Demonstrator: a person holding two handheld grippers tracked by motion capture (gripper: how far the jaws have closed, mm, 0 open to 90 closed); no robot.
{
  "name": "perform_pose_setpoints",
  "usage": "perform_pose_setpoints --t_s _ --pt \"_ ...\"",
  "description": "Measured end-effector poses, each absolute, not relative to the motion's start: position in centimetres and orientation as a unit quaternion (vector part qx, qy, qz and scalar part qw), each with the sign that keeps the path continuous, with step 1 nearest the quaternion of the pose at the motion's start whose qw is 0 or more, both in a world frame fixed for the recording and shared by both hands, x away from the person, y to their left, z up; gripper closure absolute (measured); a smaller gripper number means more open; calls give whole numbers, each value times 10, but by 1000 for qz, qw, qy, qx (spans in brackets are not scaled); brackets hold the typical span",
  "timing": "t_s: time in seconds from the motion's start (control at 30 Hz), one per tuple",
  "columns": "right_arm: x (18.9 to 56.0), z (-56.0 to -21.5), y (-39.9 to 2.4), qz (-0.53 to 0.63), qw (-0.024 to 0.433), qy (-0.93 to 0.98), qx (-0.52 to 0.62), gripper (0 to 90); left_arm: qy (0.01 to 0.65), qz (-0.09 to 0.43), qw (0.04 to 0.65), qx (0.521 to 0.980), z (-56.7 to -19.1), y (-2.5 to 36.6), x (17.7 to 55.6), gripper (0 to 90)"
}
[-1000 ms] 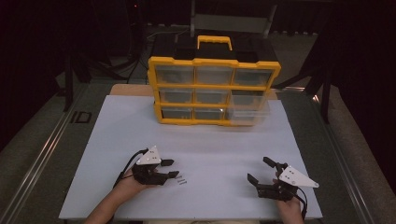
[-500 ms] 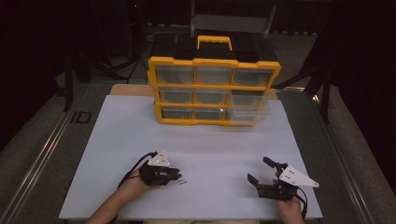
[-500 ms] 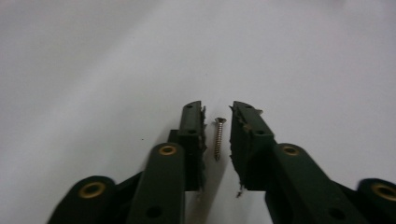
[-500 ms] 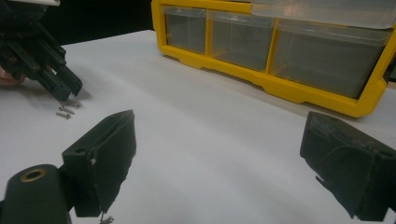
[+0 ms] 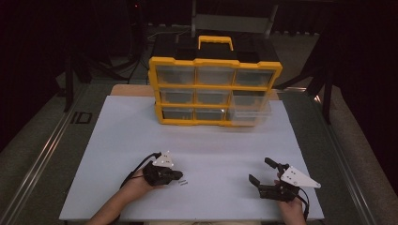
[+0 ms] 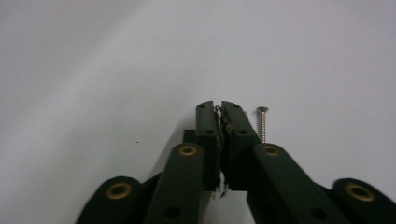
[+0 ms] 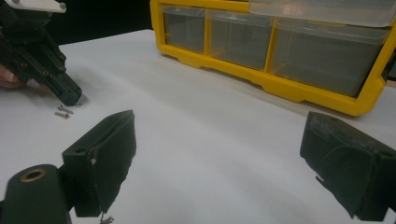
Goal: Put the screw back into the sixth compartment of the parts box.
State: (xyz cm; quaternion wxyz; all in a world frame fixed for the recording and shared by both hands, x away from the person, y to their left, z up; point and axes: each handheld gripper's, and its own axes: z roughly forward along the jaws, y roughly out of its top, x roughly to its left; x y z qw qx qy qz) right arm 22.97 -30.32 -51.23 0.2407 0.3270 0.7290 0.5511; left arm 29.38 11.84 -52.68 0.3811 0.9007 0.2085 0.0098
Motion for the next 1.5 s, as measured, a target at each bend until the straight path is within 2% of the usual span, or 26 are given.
perform_pose_setpoints --t_s 0.97,1.5 --pt "230 -512 -303 553 240 728 327 106 207 19 419 884 -476 119 308 888" --pt "230 -512 -303 555 239 727 326 106 190 37 434 880 -430 108 328 888"
